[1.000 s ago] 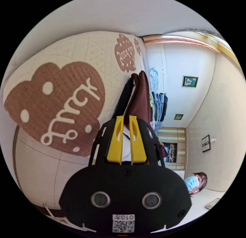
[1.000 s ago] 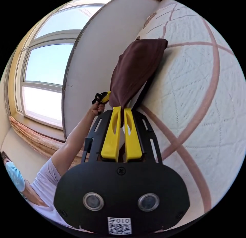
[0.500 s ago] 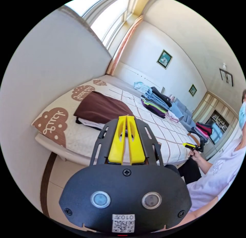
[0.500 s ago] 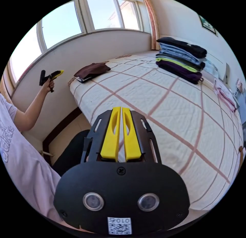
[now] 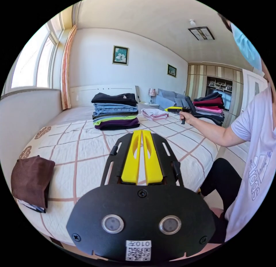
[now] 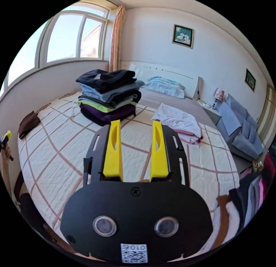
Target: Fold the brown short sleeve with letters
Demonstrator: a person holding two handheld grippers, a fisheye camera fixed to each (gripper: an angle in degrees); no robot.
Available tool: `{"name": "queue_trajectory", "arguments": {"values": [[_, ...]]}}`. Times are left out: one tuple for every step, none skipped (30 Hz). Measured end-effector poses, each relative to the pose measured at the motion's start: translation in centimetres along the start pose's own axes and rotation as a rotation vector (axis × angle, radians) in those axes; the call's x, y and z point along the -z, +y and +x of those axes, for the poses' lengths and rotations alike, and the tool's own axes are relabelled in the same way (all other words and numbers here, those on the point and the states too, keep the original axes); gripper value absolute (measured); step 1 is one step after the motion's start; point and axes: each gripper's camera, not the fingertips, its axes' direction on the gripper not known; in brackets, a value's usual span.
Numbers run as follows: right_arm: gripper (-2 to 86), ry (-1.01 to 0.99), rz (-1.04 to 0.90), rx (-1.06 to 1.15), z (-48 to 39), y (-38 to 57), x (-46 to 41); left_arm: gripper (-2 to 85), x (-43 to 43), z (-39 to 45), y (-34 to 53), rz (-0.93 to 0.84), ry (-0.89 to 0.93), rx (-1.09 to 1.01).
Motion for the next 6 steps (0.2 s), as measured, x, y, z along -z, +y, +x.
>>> {"name": "queue_trajectory", "arguments": {"values": [[12.7, -0.016, -0.06, 0.03, 1.9, -2.2, -3.3, -0.2, -1.2, 0.8, 0.4, 0.028, -0.006, -0.014], [13.1, -0.015, -0.103, 0.053, 3.5, -4.1, -6.5, -0.2, -1.7, 1.2, 0.7, 0.041, -0.009, -0.019], [13.4, -0.005, -0.118, 0.062, 4.1, -4.9, -7.9, -0.2, -2.8, 1.7, 1.4, 0.055, -0.013, -0.023], [14.0, 0.036, -0.149, 0.092, 5.1, -6.3, -10.6, -0.2, -4.0, 2.1, 2.1, 0.042, -0.014, -0.013], [14.6, 0.095, -0.175, 0.114, 5.7, -7.3, -12.9, -0.2, -4.5, 2.3, 2.5, 0.029, -0.015, -0.01], [14.5, 0.116, -0.181, 0.12, 5.9, -7.8, -13.8, -0.2, -5.5, 2.9, 3.4, 0.002, -0.024, -0.01]]}}
